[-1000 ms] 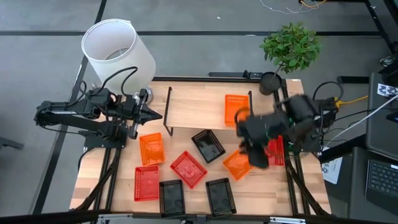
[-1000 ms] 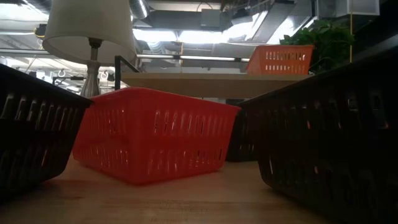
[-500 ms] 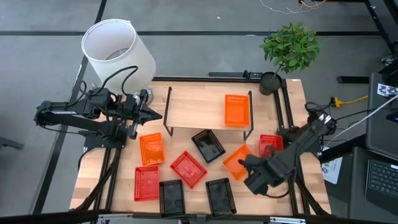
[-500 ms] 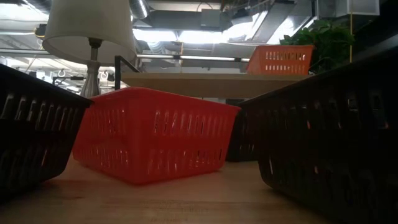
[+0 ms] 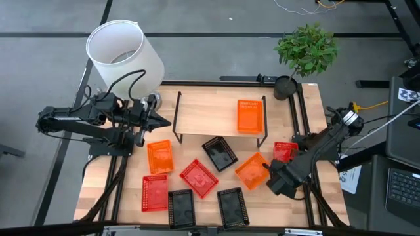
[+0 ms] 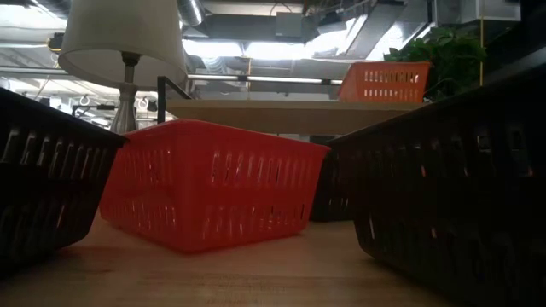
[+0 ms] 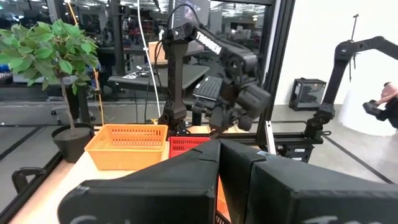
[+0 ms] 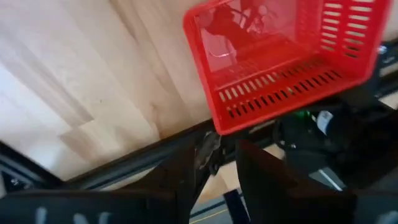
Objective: Stack baskets on shelf by color
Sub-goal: Put the right red bin on the shelf
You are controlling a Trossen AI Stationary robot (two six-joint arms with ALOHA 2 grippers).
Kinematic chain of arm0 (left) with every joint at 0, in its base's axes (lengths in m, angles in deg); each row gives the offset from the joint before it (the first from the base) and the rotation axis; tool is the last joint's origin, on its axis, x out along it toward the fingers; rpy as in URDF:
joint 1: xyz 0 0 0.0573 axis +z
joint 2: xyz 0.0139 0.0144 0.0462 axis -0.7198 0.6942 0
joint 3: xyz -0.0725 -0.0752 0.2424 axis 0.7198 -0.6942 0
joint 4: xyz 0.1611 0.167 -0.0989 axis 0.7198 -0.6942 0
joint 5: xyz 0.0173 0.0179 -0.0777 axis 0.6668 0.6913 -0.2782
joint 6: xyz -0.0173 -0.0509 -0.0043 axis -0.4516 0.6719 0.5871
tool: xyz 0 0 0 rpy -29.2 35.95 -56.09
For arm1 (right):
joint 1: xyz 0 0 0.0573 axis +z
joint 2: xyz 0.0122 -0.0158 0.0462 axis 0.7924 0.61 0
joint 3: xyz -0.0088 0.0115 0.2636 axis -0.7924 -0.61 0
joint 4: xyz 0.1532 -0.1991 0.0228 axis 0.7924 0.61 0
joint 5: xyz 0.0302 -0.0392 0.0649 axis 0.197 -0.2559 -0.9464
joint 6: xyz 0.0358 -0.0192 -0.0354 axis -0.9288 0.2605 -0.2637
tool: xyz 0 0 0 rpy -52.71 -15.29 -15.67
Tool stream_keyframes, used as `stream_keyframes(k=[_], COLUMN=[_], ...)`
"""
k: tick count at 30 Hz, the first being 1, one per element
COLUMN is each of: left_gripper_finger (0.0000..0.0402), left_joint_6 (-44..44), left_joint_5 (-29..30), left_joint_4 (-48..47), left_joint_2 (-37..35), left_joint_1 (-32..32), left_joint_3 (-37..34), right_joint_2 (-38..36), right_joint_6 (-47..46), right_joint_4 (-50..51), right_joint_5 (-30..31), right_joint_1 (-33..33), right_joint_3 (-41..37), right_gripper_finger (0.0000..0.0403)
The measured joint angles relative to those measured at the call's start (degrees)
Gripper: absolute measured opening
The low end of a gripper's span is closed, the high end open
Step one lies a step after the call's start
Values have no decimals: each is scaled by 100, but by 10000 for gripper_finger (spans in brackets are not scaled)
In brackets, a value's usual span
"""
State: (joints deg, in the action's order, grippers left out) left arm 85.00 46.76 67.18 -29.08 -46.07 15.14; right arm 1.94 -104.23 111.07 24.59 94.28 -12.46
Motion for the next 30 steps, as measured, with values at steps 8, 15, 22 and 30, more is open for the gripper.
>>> stream_keyframes(k=[8, 15, 22, 30], left_gripper_finger=[0, 0, 0, 0], left_joint_6=[0, 0, 1, 0], left_joint_5=[1, 4, 7, 11], left_joint_4=[-1, -1, -1, -1], left_joint_2=[0, 0, 0, 0], left_joint_1=[0, 0, 0, 0], left_joint_3=[0, 0, 0, 0], right_joint_2=[-282, -284, -284, 7], right_joint_6=[-98, 20, 9, 13], right_joint_4=[-829, -1419, -1445, -1679], right_joint_5=[179, 10, 290, 301], right_joint_1=[-2, -2, -2, -2], right_joint_3=[-1076, -1364, -1366, -1366], right_gripper_finger=[116, 116, 116, 116])
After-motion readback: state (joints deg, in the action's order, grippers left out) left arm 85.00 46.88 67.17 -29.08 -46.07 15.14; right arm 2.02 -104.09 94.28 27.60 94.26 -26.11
